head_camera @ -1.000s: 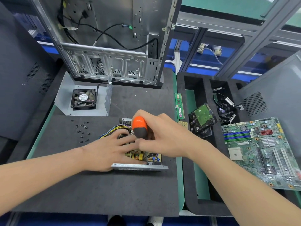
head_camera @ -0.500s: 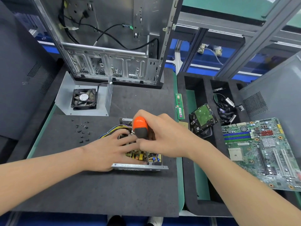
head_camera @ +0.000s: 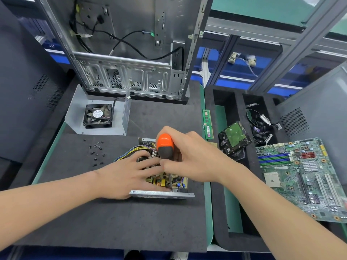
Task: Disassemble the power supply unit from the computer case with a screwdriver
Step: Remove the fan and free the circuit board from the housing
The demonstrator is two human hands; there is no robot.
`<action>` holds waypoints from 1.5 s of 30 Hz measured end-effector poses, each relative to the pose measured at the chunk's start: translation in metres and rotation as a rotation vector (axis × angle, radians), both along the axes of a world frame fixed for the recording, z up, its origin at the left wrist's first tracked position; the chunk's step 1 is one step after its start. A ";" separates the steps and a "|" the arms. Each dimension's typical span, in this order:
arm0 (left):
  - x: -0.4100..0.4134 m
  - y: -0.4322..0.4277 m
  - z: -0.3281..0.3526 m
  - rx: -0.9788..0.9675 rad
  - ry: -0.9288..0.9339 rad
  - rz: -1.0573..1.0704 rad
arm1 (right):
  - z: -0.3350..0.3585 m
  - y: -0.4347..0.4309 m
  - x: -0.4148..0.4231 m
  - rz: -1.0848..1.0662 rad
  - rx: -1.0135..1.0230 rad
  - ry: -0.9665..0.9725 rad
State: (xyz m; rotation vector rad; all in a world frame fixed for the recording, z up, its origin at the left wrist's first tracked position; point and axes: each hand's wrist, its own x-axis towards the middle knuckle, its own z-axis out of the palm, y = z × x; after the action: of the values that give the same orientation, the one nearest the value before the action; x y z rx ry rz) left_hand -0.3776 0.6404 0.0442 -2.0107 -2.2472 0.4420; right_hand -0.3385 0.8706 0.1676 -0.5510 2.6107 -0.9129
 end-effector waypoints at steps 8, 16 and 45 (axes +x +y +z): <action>0.001 0.000 0.002 0.013 -0.041 0.022 | 0.002 -0.001 0.003 0.001 -0.004 -0.007; 0.000 -0.004 0.012 0.246 -0.381 0.028 | 0.012 0.000 0.002 -0.031 -0.062 0.026; 0.018 -0.008 0.029 0.745 -0.940 0.837 | 0.064 -0.041 -0.017 -0.030 -0.152 0.213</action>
State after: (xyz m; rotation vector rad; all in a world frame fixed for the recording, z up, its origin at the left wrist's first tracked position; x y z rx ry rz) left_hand -0.3598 0.6326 0.0727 -0.8642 -2.9459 -1.3814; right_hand -0.3554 0.8301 0.2313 -0.6846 2.7585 -1.1260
